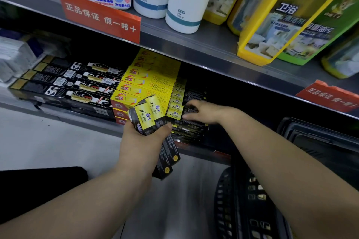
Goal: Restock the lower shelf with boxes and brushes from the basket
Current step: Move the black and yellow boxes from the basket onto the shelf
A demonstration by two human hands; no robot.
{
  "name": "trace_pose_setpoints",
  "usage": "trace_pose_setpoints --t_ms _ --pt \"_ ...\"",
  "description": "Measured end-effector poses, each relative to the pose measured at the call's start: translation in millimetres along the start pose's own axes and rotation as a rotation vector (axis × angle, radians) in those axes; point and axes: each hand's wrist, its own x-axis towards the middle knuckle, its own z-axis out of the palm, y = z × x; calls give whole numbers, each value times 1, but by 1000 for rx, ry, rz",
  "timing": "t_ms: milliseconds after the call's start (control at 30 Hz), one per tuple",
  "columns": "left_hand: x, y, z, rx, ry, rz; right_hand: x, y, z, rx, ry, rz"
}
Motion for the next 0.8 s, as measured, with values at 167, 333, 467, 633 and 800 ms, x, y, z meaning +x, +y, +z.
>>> trace_pose_setpoints --t_ms 167,333,467,633,800 --pt "3 -1 2 2 5 1 -7 7 3 -162 -38 24" --pt "2 -2 5 5 0 0 -8 7 3 -145 -15 3" --pt "3 -2 6 3 2 2 -9 10 3 -114 -18 -13" --pt "4 -3 7 12 -3 4 -9 10 4 -112 -7 -19" --pt "3 -3 8 9 -3 4 -13 6 0 -138 -3 -5"
